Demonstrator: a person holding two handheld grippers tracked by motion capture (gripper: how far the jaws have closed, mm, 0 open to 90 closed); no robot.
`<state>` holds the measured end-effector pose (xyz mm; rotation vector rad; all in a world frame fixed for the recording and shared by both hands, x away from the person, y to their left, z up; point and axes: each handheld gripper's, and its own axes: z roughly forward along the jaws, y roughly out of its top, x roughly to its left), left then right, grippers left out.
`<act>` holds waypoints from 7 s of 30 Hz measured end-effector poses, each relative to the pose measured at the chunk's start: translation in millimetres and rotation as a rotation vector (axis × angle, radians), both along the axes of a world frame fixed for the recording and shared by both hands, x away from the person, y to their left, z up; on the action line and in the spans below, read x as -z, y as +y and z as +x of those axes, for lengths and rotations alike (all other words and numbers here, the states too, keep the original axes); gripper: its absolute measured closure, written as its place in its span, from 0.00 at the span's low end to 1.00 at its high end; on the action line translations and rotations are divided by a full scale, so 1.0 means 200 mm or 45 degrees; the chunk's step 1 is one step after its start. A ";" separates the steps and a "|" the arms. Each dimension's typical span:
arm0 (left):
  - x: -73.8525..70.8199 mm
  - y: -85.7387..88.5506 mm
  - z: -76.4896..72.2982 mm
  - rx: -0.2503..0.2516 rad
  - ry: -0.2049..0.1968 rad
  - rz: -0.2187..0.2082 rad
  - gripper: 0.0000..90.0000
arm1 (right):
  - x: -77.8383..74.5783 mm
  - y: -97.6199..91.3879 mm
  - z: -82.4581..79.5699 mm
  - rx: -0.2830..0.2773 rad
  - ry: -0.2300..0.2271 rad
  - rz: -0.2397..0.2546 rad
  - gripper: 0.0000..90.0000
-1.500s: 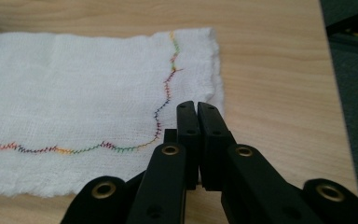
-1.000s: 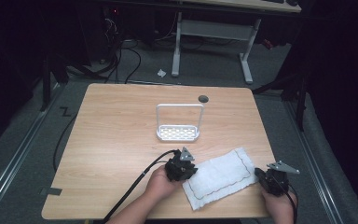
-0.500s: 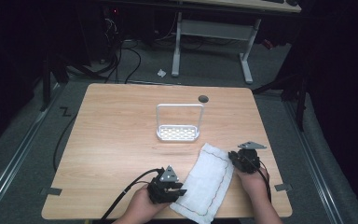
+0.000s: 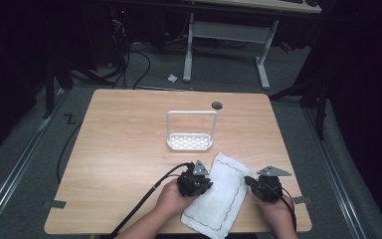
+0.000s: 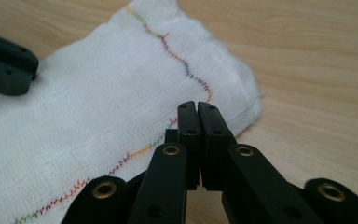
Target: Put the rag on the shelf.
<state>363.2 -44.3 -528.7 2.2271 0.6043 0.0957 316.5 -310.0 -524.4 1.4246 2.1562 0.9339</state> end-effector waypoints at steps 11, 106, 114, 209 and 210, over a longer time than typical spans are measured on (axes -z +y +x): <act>0.01 0.12 -0.16 0.019 -0.019 -0.005 0.88 | 0.03 0.08 0.05 -0.036 -0.030 0.001 0.98; 0.06 0.54 0.19 -0.386 0.057 -0.146 0.95 | 0.05 0.61 0.24 -0.228 -0.009 0.084 0.83; 0.06 0.55 0.19 -0.396 0.078 -0.159 0.93 | 0.06 0.61 0.24 -0.258 -0.008 0.129 0.93; -1.18 0.56 0.38 -0.394 -0.655 -0.533 0.96 | -1.10 0.56 0.44 -0.144 -0.800 0.289 0.93; -1.18 0.56 0.39 -0.399 -0.657 -0.532 0.96 | -1.10 0.56 0.46 -0.144 -0.802 0.283 0.93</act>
